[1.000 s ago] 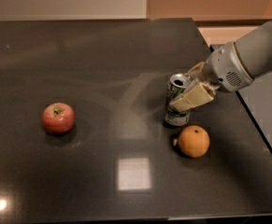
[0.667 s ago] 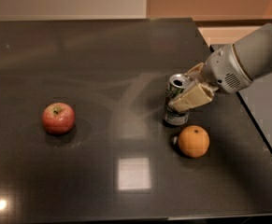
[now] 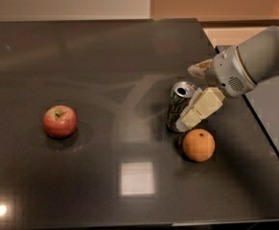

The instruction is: Move 7up can near orange

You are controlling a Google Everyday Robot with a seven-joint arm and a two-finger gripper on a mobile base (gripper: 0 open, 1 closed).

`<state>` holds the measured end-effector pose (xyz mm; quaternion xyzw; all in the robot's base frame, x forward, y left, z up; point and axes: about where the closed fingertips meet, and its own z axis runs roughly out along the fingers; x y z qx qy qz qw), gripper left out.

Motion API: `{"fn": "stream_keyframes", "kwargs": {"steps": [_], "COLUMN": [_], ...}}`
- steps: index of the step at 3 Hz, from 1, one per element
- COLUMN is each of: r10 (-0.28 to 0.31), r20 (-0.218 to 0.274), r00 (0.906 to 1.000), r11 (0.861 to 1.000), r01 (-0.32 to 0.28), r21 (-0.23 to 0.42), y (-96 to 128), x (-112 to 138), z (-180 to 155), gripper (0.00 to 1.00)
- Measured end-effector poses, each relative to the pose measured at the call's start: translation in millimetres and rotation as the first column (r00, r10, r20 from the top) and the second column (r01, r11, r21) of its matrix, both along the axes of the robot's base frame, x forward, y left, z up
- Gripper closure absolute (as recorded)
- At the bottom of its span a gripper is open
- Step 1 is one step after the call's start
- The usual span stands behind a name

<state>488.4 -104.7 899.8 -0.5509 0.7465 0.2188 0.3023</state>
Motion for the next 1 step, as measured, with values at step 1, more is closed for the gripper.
{"fn": "stream_keyframes", "kwargs": {"steps": [1], "r10": [0.000], "r20": [0.000], "r00": [1.0000], "r11": [1.000], "r01": [0.000], "r21": [0.000], "y": [0.1], "x": [0.0], "z": [0.0], "gripper": [0.00]}}
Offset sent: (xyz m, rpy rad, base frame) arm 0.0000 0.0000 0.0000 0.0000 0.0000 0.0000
